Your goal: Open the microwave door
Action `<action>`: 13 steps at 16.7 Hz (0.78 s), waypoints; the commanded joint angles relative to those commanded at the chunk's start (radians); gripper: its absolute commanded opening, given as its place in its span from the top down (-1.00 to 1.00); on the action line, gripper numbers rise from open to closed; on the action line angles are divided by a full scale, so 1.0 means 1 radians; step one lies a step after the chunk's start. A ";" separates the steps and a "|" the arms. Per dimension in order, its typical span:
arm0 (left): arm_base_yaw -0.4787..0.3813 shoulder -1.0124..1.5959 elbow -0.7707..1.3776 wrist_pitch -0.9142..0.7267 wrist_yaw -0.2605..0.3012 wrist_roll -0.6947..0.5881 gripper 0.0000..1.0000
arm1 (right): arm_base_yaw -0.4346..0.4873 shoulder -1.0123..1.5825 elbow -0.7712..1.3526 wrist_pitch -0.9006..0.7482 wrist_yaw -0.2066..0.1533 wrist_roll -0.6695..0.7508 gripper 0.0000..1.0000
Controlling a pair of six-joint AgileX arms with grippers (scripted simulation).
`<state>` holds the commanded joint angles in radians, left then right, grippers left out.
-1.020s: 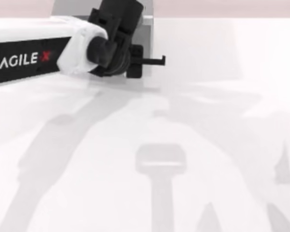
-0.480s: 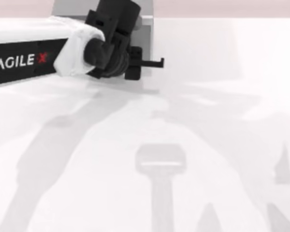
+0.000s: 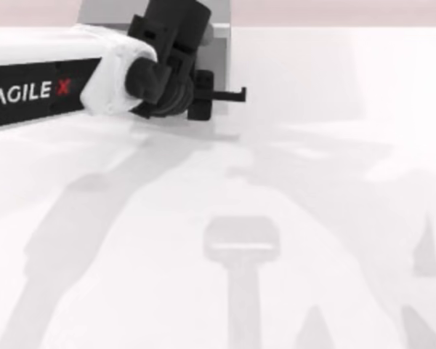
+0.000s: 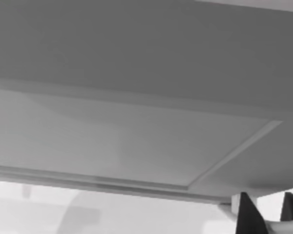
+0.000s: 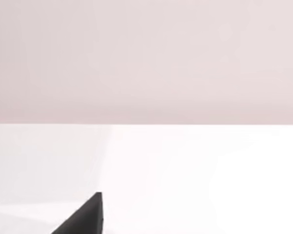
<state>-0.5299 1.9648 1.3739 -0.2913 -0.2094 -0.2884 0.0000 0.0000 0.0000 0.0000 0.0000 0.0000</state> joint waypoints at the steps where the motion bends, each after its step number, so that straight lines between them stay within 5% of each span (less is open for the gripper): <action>1: 0.000 0.000 0.000 0.000 0.000 0.000 1.00 | 0.000 0.000 0.000 0.000 0.000 0.000 -1.00; 13: -0.004 -0.003 -0.009 0.002 0.014 0.007 1.00 | 0.000 0.000 0.000 0.000 0.000 0.000 -1.00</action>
<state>-0.5338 1.9617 1.3646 -0.2891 -0.1953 -0.2818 0.0000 0.0000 0.0000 0.0000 0.0000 0.0000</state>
